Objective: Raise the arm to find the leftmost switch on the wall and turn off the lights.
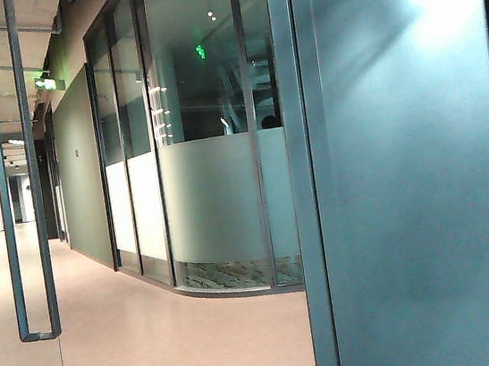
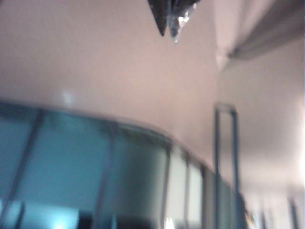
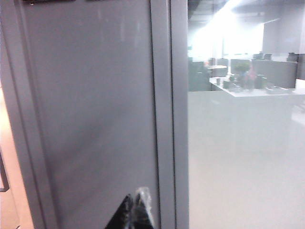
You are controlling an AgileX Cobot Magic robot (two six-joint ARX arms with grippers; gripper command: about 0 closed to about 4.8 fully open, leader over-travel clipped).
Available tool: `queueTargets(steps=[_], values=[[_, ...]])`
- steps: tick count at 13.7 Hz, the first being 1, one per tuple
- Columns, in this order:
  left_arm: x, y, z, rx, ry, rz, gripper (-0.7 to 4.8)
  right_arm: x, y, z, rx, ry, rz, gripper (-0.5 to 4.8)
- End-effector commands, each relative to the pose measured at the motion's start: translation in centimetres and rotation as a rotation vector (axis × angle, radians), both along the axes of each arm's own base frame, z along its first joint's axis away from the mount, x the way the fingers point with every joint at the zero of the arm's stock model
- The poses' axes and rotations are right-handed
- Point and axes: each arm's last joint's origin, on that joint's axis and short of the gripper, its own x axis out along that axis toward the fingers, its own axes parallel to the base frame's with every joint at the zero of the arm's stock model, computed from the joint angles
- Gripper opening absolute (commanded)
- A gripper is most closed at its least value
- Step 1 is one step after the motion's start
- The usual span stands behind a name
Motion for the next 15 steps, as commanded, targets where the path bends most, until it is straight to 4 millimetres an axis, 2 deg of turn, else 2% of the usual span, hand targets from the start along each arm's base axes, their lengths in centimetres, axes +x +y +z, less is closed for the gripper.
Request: queueTargets(steps=[1, 3, 6, 15], values=[[0.2, -0.1, -2.3, -0.032, 0.001, -0.028, -0.05, 0.0, 0.0, 0.1, 0.007, -0.01, -0.003, -0.01], [0.4, -0.1, -4.3, -0.047, 0.027, -0.027, -0.05, 0.0, 0.0, 0.1, 0.007, -0.01, -0.003, -0.01], [0.8, -0.1, -5.7, -0.068, 0.04, -0.043, -0.05, 0.0, 0.0, 0.1, 0.007, -0.01, -0.003, -0.01], [0.8, -0.2, -5.9, -0.033, 0.066, -0.073, -0.05, 0.0, 0.0, 0.1, 0.007, -0.01, -0.004, -0.01]])
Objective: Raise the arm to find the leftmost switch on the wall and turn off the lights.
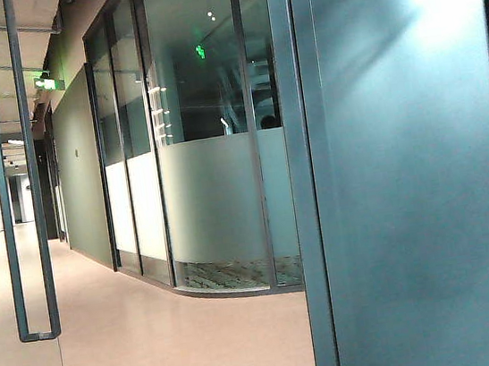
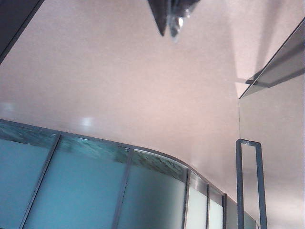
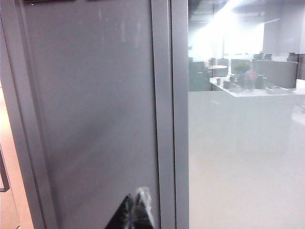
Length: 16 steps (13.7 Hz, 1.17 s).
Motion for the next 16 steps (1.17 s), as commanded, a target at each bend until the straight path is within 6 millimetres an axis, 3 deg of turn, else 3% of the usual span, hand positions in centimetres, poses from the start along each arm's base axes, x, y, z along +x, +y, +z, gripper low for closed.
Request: queueTargets(steps=[1, 16], values=[[-0.01, 0.0, 0.17, 0.022, -0.011, 0.0, -0.05, -0.04, -0.03, 0.14, 0.007, -0.01, -0.003, -0.01], [-0.01, -0.05, 0.13, 0.071, -0.008, -0.017, -0.05, -0.04, -0.03, 0.14, 0.007, -0.01, -0.003, -0.01]])
